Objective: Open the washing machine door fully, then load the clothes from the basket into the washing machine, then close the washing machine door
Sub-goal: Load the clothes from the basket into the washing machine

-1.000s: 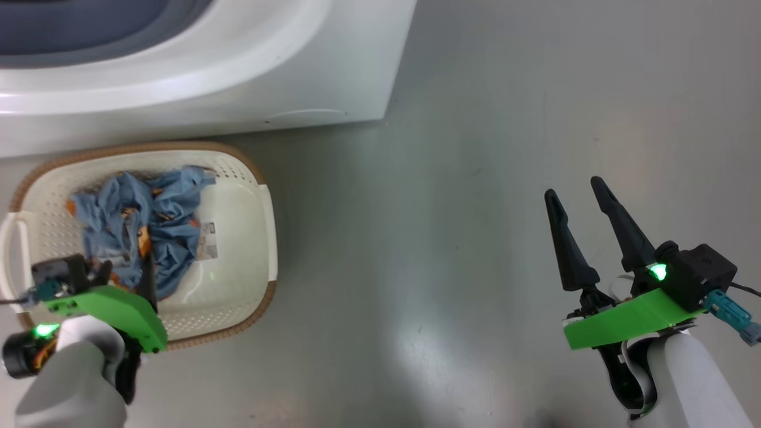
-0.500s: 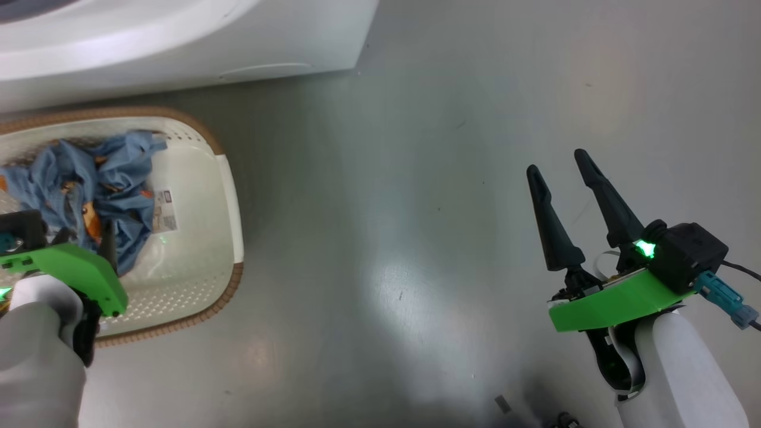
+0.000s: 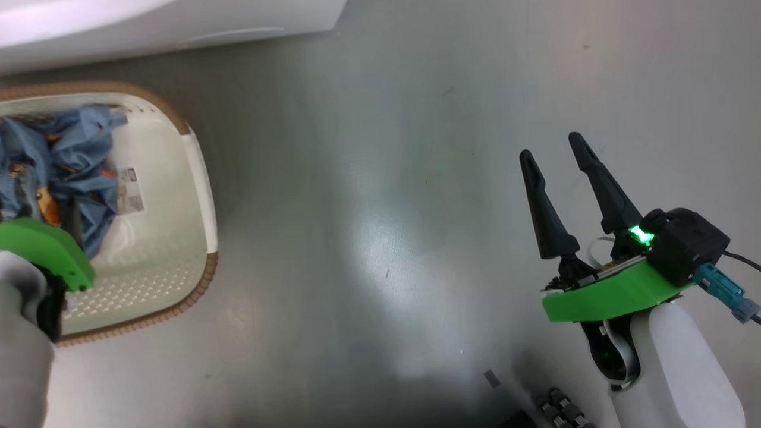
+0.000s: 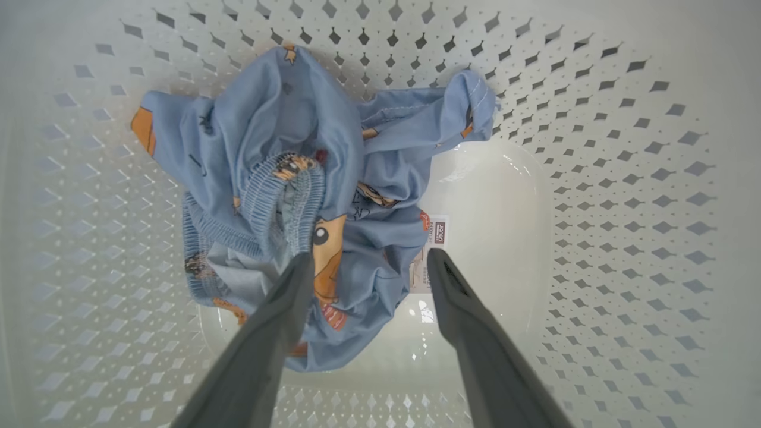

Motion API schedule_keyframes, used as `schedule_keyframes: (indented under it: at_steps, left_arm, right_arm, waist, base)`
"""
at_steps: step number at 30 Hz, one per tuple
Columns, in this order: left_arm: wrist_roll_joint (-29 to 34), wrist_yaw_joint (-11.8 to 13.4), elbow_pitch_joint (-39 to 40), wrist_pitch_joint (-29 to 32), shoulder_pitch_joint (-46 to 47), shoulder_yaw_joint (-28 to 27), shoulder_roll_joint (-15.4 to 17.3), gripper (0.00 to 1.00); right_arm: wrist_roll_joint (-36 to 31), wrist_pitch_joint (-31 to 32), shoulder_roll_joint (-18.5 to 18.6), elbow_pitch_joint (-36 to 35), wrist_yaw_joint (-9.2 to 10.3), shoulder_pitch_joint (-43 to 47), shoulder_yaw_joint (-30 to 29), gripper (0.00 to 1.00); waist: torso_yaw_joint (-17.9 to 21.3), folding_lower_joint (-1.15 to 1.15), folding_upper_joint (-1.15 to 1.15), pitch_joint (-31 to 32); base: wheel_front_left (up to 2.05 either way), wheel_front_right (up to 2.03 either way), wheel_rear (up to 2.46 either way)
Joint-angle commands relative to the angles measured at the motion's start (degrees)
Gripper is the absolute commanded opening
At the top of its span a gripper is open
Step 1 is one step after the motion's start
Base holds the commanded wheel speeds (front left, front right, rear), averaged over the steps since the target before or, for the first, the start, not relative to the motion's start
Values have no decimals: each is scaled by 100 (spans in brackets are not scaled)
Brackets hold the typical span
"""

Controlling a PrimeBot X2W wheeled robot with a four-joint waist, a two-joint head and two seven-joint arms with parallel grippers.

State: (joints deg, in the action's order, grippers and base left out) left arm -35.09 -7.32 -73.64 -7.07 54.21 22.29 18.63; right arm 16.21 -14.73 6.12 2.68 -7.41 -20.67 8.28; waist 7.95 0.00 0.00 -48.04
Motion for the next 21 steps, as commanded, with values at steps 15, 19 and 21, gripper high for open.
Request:
schedule_keyframes:
  at_steps: [15, 19, 21]
  left_arm:
    - [-179, 131, -29, 27, 177, -146, 471, 100]
    - [-217, 135, -30, 16, 222, -160, 536, 100]
    - [-229, 175, -30, 20, 235, -158, 521, 100]
  right_arm:
    - [-134, -27, -28, -294, -8, 34, 145, 100]
    - [-140, -27, -33, -318, -8, -9, 192, 100]
    - [-139, -27, -26, -323, -8, -18, 216, 100]
  waist:
    - [77, 0, 0, -428]
    - [100, 0, 0, -492]
    - [110, 0, 0, -503]
  base:
    - [0, 0, 0]
    - [0, 0, 0]
    - [0, 0, 0]
